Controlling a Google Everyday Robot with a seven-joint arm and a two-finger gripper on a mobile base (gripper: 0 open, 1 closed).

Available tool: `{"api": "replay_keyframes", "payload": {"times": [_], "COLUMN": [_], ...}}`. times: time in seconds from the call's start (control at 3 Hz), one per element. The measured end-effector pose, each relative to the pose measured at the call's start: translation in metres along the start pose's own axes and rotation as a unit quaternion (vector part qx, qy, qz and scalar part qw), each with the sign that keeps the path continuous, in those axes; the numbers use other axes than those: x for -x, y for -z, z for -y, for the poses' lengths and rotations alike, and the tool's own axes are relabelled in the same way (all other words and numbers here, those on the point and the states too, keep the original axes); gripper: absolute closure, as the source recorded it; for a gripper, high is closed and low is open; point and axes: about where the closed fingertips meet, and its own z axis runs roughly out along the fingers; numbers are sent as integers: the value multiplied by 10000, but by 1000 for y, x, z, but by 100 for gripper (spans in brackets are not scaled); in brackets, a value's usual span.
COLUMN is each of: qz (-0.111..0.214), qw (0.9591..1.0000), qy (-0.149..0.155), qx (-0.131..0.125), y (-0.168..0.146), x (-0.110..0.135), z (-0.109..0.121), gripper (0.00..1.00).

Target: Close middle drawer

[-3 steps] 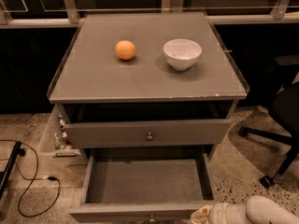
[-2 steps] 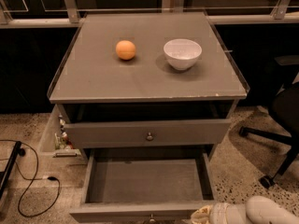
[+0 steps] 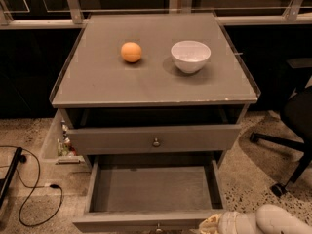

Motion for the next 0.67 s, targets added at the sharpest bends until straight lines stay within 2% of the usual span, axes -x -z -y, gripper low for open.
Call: {"api": "replay_keyframes", "payload": {"times": [0.33, 0.67], "qz": [80, 118], "qw": [9999, 9998], "qy": [83, 160], "qx": [-33, -69], "y": [1, -2], "x": [3, 8], "z": [5, 9], "gripper": [11, 15]}}
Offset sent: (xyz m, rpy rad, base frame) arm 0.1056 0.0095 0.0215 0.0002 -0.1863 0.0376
